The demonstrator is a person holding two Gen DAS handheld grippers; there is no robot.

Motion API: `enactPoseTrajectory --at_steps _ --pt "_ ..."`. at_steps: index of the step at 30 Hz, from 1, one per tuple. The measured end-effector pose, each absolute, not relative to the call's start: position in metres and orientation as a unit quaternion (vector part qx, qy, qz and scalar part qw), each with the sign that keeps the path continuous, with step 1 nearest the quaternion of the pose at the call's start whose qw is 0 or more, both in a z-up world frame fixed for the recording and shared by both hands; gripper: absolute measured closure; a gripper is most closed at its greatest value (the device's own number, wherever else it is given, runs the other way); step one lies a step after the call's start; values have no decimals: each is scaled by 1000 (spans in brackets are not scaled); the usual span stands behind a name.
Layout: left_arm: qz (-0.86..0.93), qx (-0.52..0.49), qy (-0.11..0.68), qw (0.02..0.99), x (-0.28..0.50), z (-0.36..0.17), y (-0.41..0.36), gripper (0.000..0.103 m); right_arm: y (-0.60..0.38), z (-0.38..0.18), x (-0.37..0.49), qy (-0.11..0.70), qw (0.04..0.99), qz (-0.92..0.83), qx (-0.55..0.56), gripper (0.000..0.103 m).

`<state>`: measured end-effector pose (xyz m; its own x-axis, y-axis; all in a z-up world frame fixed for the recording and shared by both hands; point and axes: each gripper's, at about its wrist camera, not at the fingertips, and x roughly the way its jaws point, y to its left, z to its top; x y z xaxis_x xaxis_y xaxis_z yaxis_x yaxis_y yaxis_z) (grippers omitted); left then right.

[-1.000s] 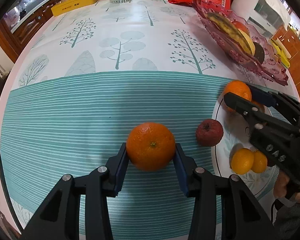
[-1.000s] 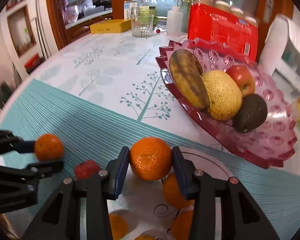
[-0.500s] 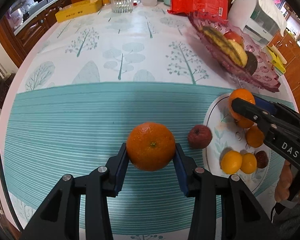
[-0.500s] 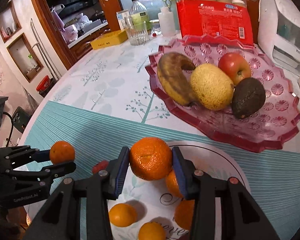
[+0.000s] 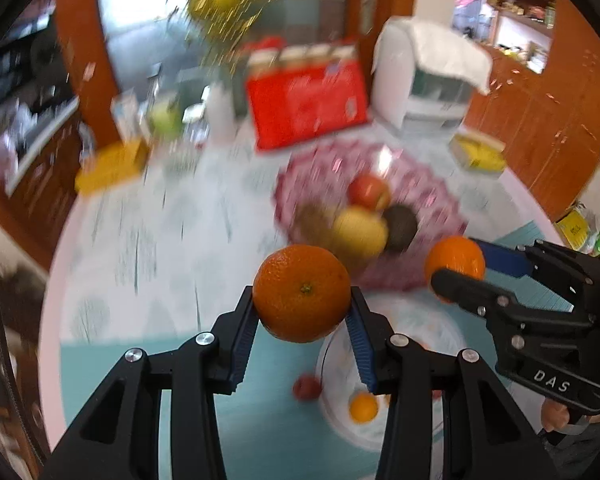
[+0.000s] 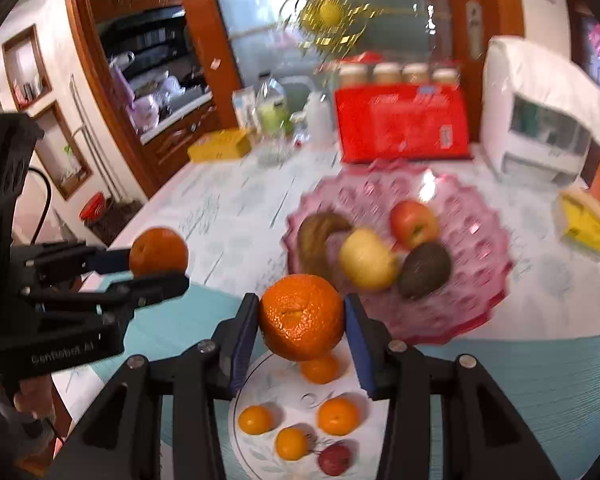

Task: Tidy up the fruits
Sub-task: 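Lift both oranges and carry them over the pink bowl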

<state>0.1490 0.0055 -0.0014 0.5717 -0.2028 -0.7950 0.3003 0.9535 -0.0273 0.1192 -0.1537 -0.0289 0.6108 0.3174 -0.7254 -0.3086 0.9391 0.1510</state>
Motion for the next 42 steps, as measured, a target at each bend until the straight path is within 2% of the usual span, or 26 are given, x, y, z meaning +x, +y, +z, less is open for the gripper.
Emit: enactPoseTrajectory --at_steps 7,12,17,27,34,42 --pt "-161 88 390 902 185 64 -36 61 -197 35 143 375 917 134 9 60" --pt "-173 90 396 897 222 73 -64 61 -226 53 180 371 924 91 22 60" --pt "-182 112 425 880 252 38 -94 61 -247 29 218 395 915 57 55 60" --pt "-190 142 501 832 298 -66 -126 61 -260 -74 257 467 878 -1 104 59" --pt "-195 171 503 825 301 -91 -137 61 -263 -111 268 484 868 -28 109 59" --pt "-178 168 514 822 308 -105 -132 58 -253 -113 268 476 875 -42 74 56"
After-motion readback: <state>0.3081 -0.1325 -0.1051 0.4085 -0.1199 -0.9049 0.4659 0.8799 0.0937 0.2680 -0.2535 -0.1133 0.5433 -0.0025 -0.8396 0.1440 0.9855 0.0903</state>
